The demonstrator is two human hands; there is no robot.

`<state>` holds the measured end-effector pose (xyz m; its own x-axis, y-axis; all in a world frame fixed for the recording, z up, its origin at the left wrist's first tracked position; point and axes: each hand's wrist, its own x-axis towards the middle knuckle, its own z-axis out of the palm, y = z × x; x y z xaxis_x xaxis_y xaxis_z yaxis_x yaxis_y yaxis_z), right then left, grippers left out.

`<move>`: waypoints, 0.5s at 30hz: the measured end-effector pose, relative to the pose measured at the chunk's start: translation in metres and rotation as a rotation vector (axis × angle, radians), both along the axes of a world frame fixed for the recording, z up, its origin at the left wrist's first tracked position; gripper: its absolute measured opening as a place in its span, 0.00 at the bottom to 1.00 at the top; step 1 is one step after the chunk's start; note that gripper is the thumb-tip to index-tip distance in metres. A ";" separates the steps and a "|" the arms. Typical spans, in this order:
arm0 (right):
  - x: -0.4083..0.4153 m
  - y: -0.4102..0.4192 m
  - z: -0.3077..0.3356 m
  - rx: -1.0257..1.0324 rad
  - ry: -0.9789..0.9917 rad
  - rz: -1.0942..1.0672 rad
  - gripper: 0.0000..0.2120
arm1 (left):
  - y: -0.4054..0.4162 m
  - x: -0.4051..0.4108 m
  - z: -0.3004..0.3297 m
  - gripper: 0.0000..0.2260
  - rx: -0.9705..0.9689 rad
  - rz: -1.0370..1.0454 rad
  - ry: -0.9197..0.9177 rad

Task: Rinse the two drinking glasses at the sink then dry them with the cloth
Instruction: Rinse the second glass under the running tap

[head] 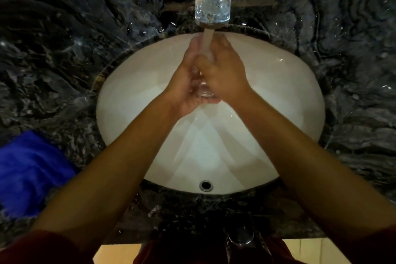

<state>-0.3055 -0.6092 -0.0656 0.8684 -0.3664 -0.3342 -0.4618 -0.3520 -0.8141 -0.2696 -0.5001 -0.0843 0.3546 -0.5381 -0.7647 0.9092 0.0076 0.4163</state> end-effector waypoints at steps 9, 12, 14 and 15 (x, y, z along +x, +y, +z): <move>0.023 -0.012 -0.016 0.513 0.188 -0.162 0.10 | 0.006 0.006 -0.001 0.34 0.002 0.034 0.112; 0.019 -0.011 -0.025 0.600 0.164 -0.330 0.07 | -0.002 0.005 -0.001 0.30 0.009 0.114 0.203; 0.017 -0.013 -0.023 0.699 0.153 -0.420 0.06 | -0.008 0.002 0.002 0.28 0.054 0.132 0.192; 0.017 -0.014 -0.023 0.735 0.150 -0.449 0.08 | -0.011 0.001 0.003 0.27 0.073 0.139 0.166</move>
